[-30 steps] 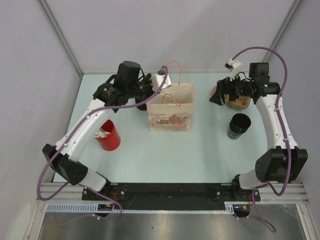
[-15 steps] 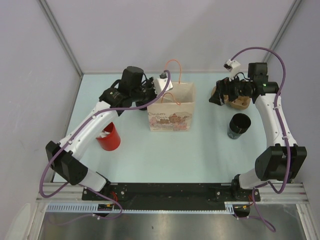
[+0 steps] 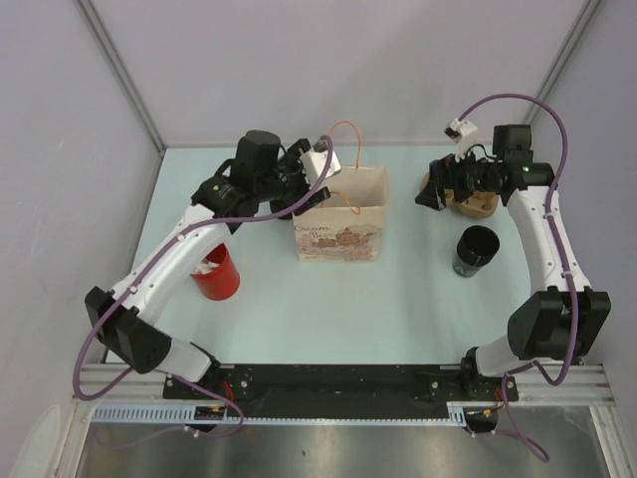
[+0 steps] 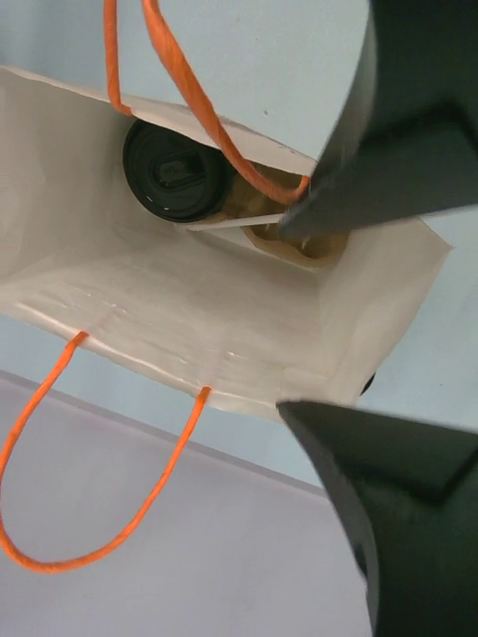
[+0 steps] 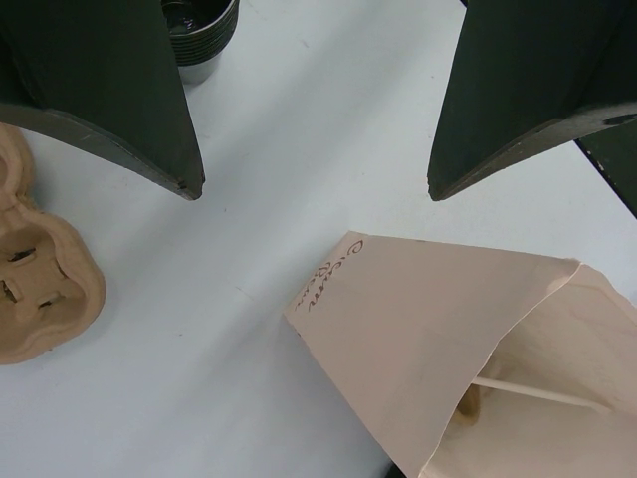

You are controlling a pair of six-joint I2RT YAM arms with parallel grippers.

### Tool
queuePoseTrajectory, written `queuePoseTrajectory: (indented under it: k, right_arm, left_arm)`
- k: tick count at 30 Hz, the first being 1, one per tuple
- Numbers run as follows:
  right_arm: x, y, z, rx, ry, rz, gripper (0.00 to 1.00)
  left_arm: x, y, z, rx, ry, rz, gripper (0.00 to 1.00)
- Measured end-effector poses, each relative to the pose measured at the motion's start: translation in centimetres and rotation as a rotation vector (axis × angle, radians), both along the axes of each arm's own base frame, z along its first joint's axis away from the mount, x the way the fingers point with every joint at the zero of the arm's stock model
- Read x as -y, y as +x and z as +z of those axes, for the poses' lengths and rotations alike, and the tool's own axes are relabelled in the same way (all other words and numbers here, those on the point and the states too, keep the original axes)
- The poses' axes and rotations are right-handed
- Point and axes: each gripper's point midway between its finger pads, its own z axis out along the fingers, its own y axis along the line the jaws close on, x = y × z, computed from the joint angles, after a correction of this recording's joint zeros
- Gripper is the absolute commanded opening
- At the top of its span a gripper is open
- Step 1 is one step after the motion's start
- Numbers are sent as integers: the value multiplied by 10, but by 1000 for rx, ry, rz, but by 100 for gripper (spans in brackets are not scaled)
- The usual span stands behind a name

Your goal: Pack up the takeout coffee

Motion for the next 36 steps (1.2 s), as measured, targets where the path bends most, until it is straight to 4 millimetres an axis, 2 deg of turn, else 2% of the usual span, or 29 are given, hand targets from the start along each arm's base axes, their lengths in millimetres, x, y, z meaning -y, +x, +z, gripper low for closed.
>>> queuePoseTrajectory:
  k: [4, 8, 12, 17, 19, 23, 26, 28, 32, 36]
  right_arm:
    - [0, 0, 0, 0, 1, 0, 100]
    - [0, 0, 1, 0, 7, 4, 100]
    - [2, -1, 3, -1, 25, 6, 99]
    - [9, 1, 5, -10, 49, -19, 100]
    - [12, 3, 6, -11, 56, -43, 100]
    - [25, 12, 13, 13, 45, -128, 100]
    - [41, 15, 31, 81, 16, -217, 100]
    - [54, 14, 52, 158, -11, -282, 100]
    - [77, 1, 108, 360, -73, -406, 100]
    - [94, -31, 177, 600, -106, -528, 100]
  left_arm:
    - [-6, -1, 11, 19, -17, 25, 99]
    - [-17, -2, 31, 49, -52, 59, 100]
    - [-44, -2, 58, 91, -104, 129, 100]
    - [-99, 10, 92, 124, -223, 306, 99]
    - [-133, 20, 102, 122, -291, 415, 99]
    - [-193, 34, 109, 83, -414, 586, 99]
    - [-236, 36, 112, 47, -508, 686, 99]
    - [-256, 35, 118, 41, -544, 739, 99]
    - [-259, 30, 136, 69, -559, 741, 99]
    - [-262, 21, 146, 104, -561, 760, 99]
